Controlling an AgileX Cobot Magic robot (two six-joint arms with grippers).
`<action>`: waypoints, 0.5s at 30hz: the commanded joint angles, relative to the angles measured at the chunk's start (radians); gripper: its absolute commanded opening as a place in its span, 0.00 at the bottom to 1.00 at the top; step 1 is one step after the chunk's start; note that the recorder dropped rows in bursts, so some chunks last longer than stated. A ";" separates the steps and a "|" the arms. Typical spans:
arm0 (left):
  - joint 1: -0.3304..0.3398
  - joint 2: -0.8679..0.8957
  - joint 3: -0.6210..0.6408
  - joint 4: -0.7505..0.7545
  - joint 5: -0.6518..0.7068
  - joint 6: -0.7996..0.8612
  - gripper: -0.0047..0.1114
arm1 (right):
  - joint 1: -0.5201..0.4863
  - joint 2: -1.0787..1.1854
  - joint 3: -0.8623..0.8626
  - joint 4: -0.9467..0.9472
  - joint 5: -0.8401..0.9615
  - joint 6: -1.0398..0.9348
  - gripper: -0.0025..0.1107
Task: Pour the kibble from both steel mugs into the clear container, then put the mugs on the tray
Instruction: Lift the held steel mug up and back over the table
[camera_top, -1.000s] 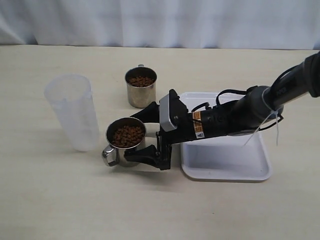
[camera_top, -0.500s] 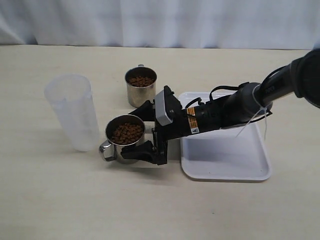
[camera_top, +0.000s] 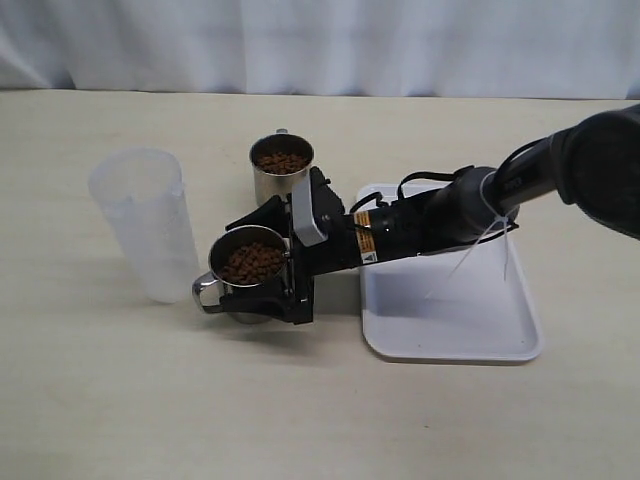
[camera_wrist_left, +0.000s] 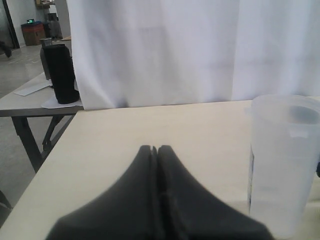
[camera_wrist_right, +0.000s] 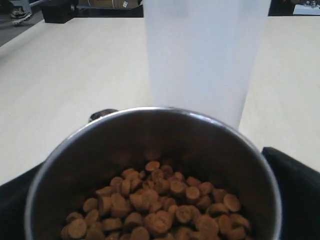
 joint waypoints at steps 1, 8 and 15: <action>-0.001 -0.002 0.003 -0.003 -0.008 -0.001 0.04 | 0.003 0.022 -0.034 0.016 -0.010 0.034 0.97; -0.001 -0.002 0.003 -0.003 -0.003 -0.001 0.04 | 0.003 0.026 -0.048 0.009 -0.006 0.058 0.97; -0.001 -0.002 0.003 -0.003 -0.005 -0.001 0.04 | 0.003 0.026 -0.067 -0.017 0.021 0.118 0.97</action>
